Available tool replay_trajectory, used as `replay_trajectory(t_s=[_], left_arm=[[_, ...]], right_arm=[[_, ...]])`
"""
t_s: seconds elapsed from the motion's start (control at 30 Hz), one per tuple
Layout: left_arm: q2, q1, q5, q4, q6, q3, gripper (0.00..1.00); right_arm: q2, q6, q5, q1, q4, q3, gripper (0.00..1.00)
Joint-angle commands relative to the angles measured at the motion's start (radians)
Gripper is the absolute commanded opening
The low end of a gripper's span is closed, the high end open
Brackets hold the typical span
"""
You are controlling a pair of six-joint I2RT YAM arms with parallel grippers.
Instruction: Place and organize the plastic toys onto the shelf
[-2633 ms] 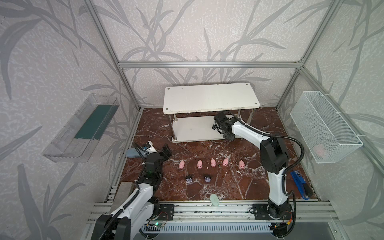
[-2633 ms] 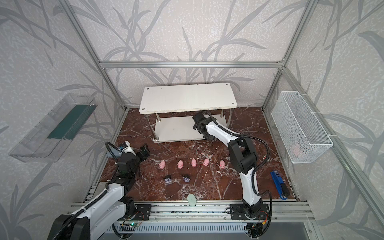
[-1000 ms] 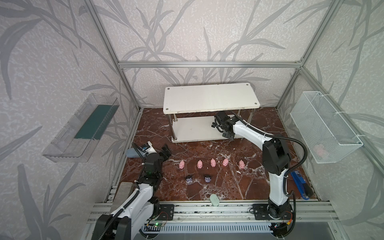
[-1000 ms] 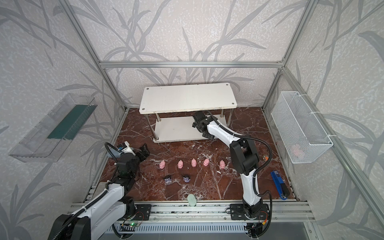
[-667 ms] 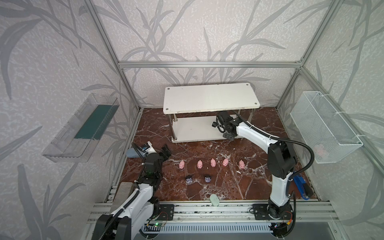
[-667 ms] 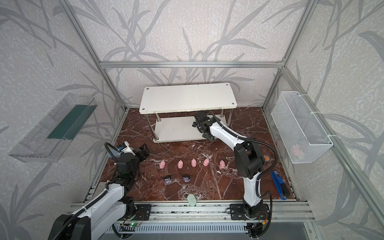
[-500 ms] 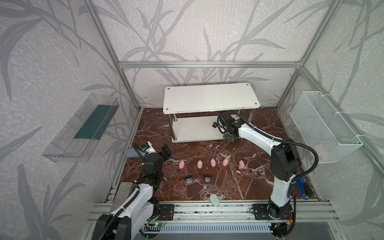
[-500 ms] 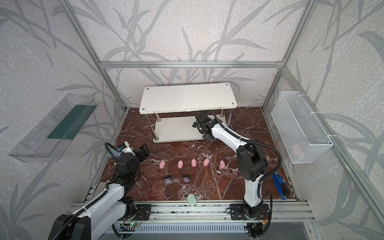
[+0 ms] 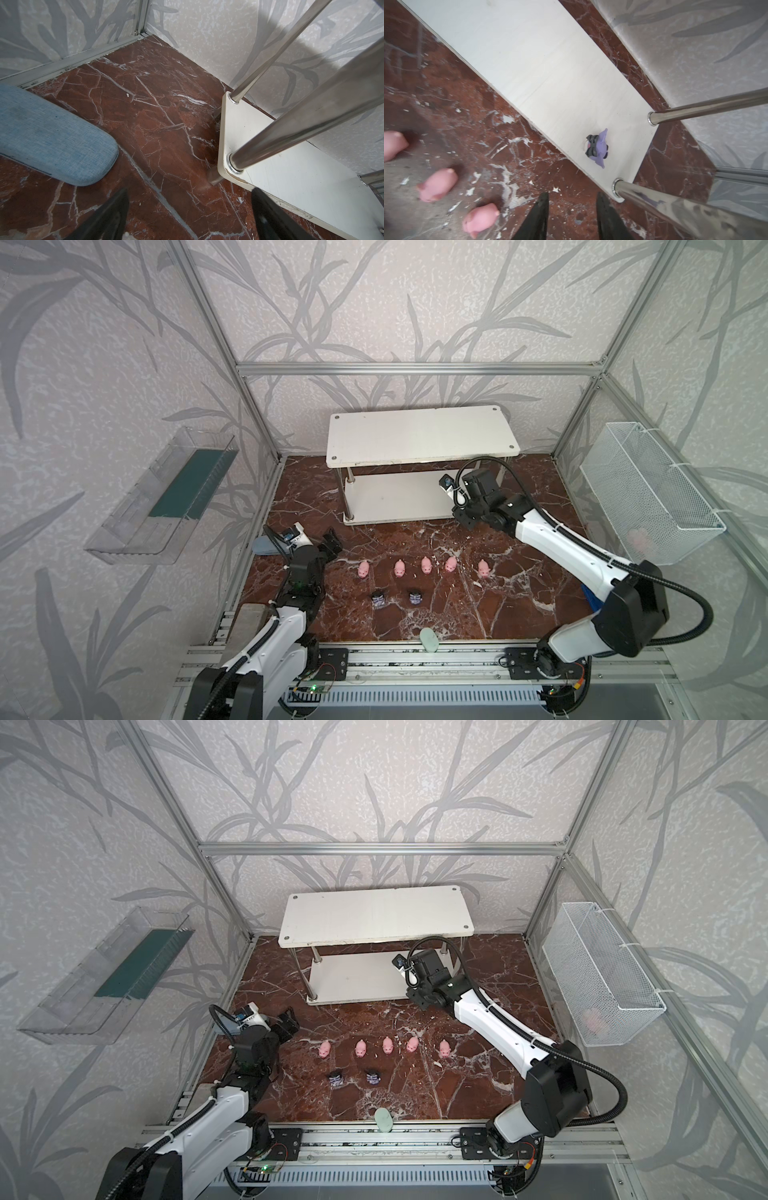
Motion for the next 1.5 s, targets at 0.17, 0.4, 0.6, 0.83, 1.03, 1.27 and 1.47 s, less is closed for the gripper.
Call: replay_trajectory(t_s=[0.17, 0.4, 0.6, 0.83, 1.03, 1.27, 1.47], left_arm=[[-0.032, 0.006, 0.002, -0.009, -0.012, -0.012, 0.84], [-0.045, 0.006, -0.002, -0.021, -0.016, -0.012, 0.84], [-0.057, 0.005, 0.008, -0.031, -0.019, -0.011, 0.83], [-0.086, 0.007, -0.005, -0.056, -0.016, -0.019, 0.83], [-0.079, 0.006, -0.005, -0.053, -0.015, -0.017, 0.83], [-0.065, 0.006, -0.002, -0.041, -0.018, -0.017, 0.83], [-0.073, 0.007, -0.002, -0.046, -0.018, -0.018, 0.83]], right_arm=[[-0.03, 0.275, -0.062, -0.024, 0.16, -0.148, 0.12], [0.002, 0.404, -0.075, -0.099, 0.228, -0.171, 0.0], [0.057, 0.438, -0.072, -0.107, 0.264, -0.164, 0.0], [0.099, 0.464, 0.018, -0.107, 0.256, -0.155, 0.0], [0.11, 0.472, 0.094, -0.107, 0.262, -0.16, 0.0], [0.161, 0.481, 0.118, -0.106, 0.28, -0.141, 0.0], [0.218, 0.493, 0.117, -0.108, 0.297, -0.101, 0.0]])
